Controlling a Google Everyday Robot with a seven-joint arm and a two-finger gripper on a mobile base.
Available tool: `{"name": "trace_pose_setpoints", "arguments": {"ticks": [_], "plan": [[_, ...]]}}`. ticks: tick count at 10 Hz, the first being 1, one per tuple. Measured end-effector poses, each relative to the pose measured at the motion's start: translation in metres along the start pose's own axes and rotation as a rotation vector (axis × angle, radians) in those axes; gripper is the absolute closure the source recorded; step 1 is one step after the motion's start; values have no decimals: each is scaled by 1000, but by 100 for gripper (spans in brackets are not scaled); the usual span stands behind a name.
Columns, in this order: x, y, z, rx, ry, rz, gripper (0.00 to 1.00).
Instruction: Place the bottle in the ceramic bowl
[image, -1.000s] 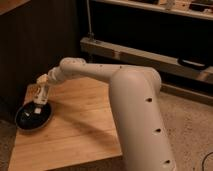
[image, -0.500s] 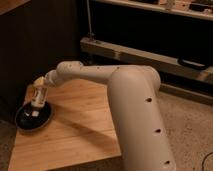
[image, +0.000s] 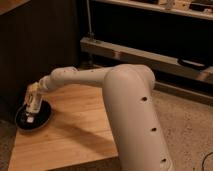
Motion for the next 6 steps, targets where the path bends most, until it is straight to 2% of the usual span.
{"name": "trace_pose_setpoints", "arguments": {"ticks": [2,4,6], "plan": [[6,0,5,-14,21,19,20],[13,-3,8,-51,60,38,20],[16,-5,9,-68,82,40,20]]}}
